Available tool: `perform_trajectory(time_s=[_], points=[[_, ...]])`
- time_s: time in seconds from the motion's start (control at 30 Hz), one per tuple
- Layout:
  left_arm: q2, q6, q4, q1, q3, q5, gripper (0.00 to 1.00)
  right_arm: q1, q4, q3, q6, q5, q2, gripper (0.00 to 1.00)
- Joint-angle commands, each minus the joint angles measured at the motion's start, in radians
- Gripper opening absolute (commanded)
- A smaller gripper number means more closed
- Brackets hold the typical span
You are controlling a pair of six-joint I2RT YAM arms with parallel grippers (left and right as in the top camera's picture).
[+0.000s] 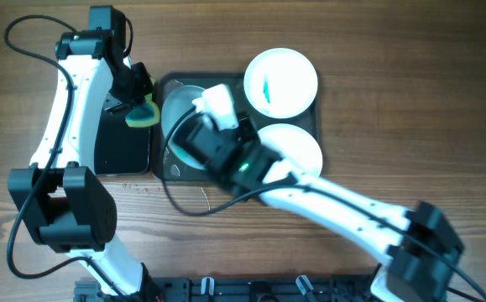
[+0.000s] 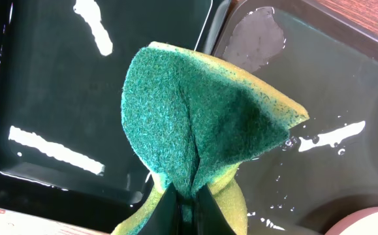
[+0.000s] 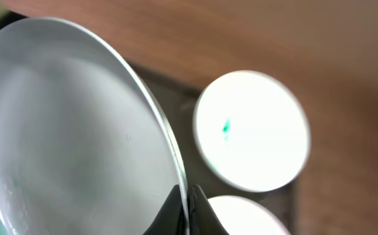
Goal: Clean dirty plates on tray and stack at the side
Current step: 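Carry the plate with the right gripper to the table's right side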
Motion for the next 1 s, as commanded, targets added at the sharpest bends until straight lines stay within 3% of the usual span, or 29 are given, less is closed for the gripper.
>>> perform_trajectory(time_s=[0.0,0.23,0.5,0.73,0.97], points=[[-0.006,0.016,0.0,0.0,0.01,0.013,0.04,-0.165,-0.051,0.002,0.138,-0.421,-0.143,0.04],[-0.006,0.015,0.001,0.0,0.01,0.013,0.04,-0.581,-0.199,0.002,0.141,-0.824,-0.294,0.04],[-0.006,0.016,0.016,-0.031,0.01,0.012,0.04,-1.029,-0.413,-0.018,0.118,-0.844,-0.265,0.04],[-0.006,0.016,0.033,-0.064,0.01,0.012,0.04,-1.211,-0.293,-0.202,0.105,-0.806,-0.17,0.04],[-0.004,0.016,0.052,-0.092,0.01,0.012,0.04,-1.232,-0.105,-0.307,0.079,-0.775,-0.034,0.04]])
